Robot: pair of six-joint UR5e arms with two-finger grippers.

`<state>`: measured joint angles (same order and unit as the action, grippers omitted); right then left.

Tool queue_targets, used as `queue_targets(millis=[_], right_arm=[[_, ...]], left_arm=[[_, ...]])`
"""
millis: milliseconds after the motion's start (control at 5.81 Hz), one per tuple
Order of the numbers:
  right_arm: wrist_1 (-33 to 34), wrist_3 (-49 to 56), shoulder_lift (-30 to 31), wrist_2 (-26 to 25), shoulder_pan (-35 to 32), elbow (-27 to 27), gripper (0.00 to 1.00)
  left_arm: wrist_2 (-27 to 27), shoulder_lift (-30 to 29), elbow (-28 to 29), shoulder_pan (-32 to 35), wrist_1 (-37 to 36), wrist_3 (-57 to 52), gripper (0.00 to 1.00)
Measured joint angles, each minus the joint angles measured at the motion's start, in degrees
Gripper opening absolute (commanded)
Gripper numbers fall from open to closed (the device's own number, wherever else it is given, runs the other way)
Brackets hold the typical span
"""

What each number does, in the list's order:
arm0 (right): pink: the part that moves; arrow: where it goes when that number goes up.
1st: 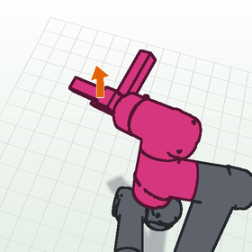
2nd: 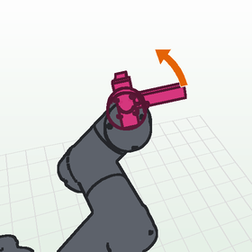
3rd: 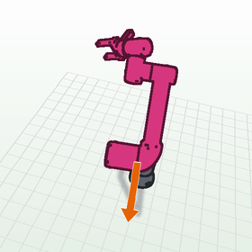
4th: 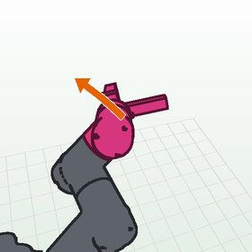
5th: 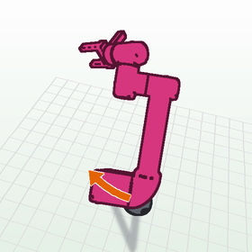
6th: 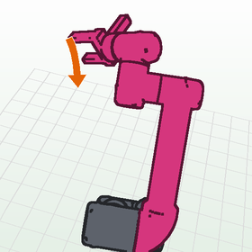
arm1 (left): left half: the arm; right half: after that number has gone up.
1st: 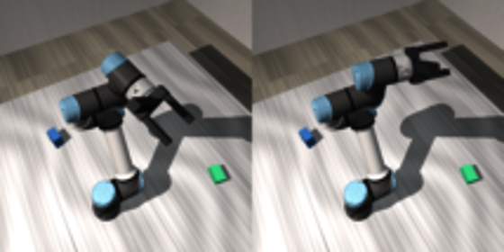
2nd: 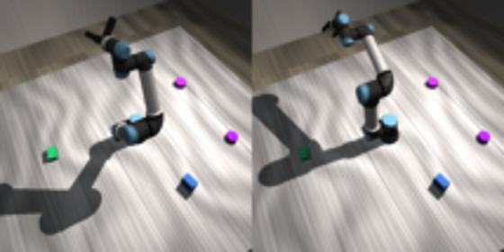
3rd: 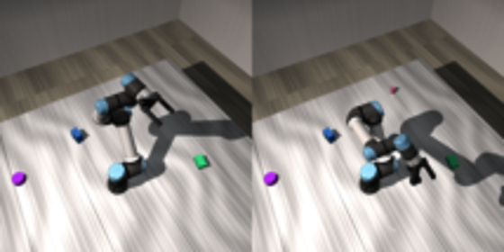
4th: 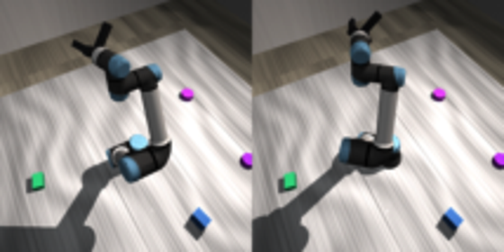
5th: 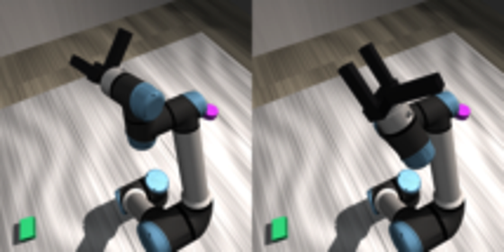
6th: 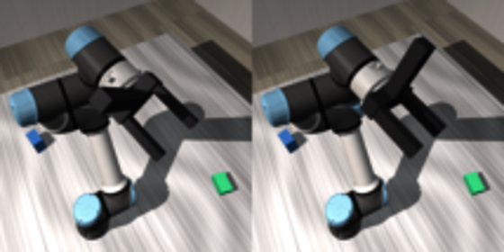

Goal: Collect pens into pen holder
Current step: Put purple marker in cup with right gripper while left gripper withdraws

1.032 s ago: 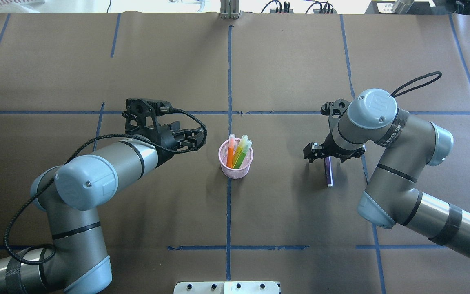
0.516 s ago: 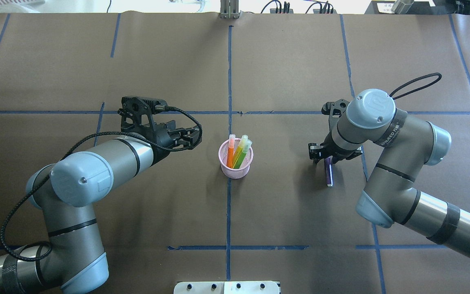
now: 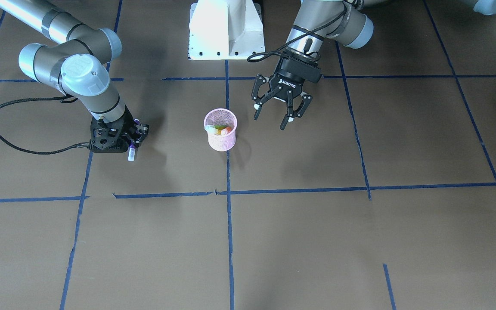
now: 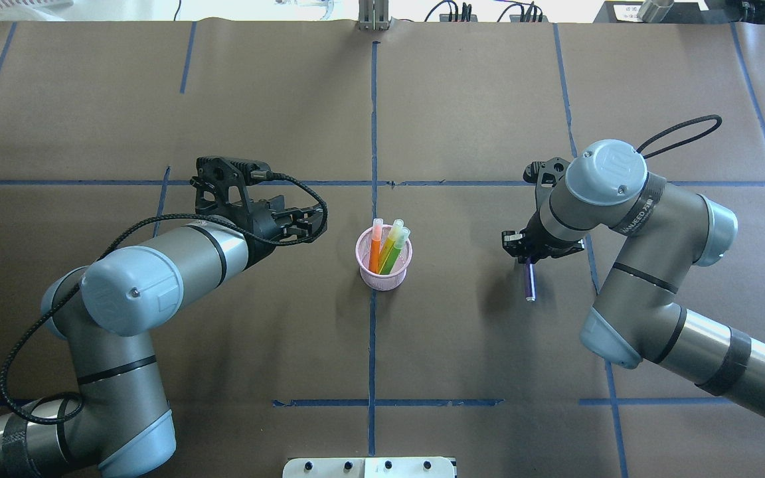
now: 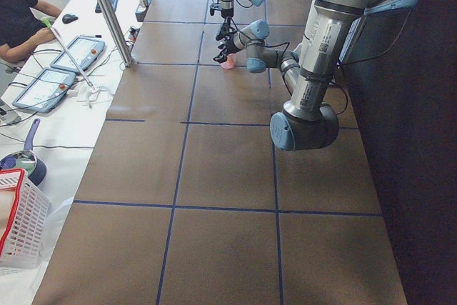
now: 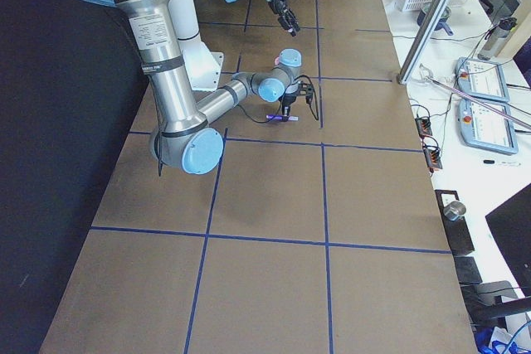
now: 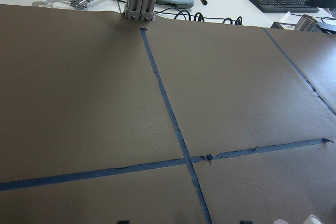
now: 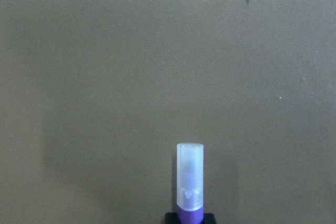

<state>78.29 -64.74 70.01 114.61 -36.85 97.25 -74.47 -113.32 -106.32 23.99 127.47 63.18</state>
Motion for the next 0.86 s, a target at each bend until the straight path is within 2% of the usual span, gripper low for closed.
queue_targets(millis=[172, 344, 516, 688, 860], right_arm=[[-0.04, -2.7, -0.08, -1.9, 0.41, 2.16, 0.0], [0.16, -8.8, -0.99, -9.33, 2.82, 6.46, 0.0], [0.6, -15.11, -2.26, -17.79, 5.87, 11.6, 0.0], [1.45, -20.57, -3.61, -24.97, 8.56, 16.06, 0.0], [2.99, -24.03, -5.67, -33.8, 11.93, 18.35, 0.0]], left_arm=[[-0.07, 0.12, -0.1, 0.11, -0.01, 0.19, 0.79], [-2.27, 0.59, -0.1, 1.29, -0.2, 0.2, 0.82], [-8.25, 1.96, -0.02, 4.24, -0.82, -0.03, 0.87], [-15.33, 3.69, 0.06, 7.88, -2.4, -0.42, 0.88], [-21.06, 4.69, 0.08, 11.24, -5.44, -0.67, 0.88]])
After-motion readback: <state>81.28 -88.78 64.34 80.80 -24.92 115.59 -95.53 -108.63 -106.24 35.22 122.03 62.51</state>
